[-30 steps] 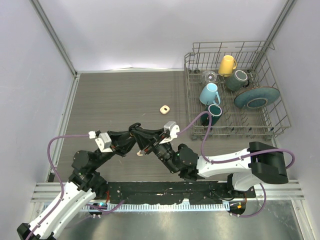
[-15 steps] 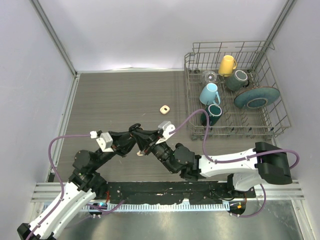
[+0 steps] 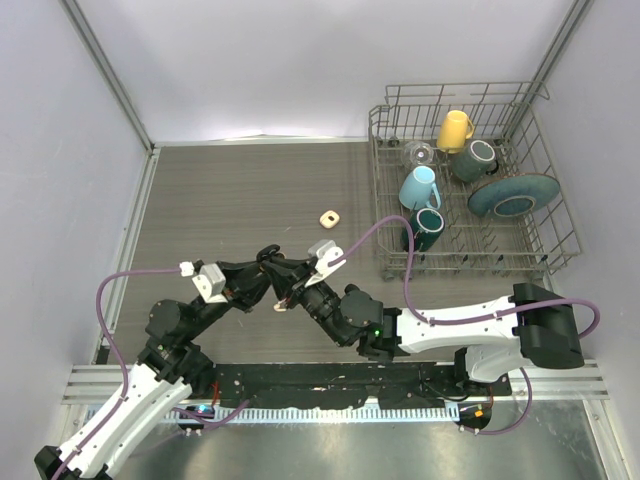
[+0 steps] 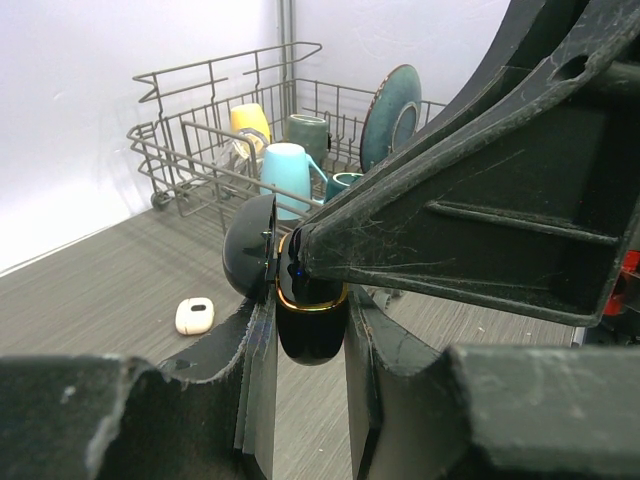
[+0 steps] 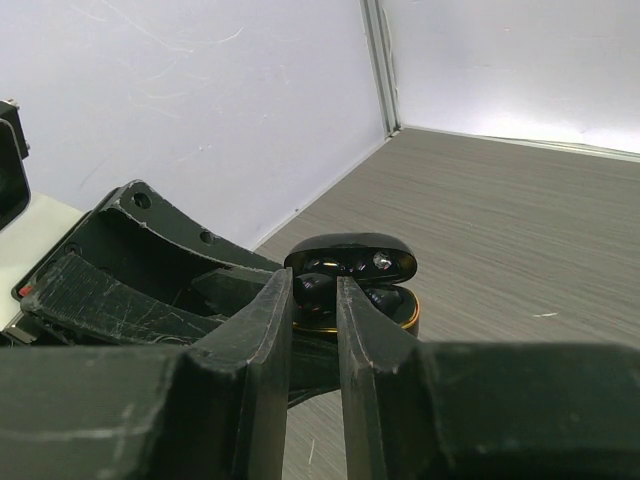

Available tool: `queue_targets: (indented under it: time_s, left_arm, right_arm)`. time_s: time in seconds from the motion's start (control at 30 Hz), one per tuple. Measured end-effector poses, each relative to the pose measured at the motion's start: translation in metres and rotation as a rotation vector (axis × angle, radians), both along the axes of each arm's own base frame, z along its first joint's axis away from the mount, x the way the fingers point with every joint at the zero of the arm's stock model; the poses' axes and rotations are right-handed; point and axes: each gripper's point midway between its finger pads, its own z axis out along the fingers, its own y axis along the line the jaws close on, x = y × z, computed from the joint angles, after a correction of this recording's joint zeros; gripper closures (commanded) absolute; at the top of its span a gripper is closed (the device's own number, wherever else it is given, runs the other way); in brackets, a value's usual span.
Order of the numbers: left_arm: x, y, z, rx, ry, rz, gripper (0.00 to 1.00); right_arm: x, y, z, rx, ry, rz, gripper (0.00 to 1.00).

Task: Insert the wireless bluetooth earbuds into the charging case
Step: Place the earbud in the charging case.

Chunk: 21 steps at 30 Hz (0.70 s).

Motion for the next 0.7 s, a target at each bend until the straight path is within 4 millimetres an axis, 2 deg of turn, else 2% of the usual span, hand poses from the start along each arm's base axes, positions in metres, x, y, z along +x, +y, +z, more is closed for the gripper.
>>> queue_targets:
  time_s: [0.17, 0.3, 0.5, 0.7]
  left_arm:
    - [0.001, 0.001, 0.002, -0.004, -0.005, 0.005, 1.0]
    - [0.006, 0.005, 0.002, -0.01, -0.001, 0.037, 1.0]
    - [0.004, 0.004, 0.007, -0.019, -0.018, 0.029, 1.0]
    - [0.002, 0.004, 0.012, -0.032, -0.037, 0.026, 1.0]
  right_arm:
    - [0.0, 0.0, 0.002, 0.003, 0.002, -0.005, 0.57]
    - [0.001, -0.002, 0.003, 0.005, 0.001, -0.019, 0.47]
    - [0.009, -0.008, 0.005, 0.011, -0.001, -0.059, 0.42]
    - [0.011, -0.01, 0.02, 0.064, -0.026, -0.062, 0.4]
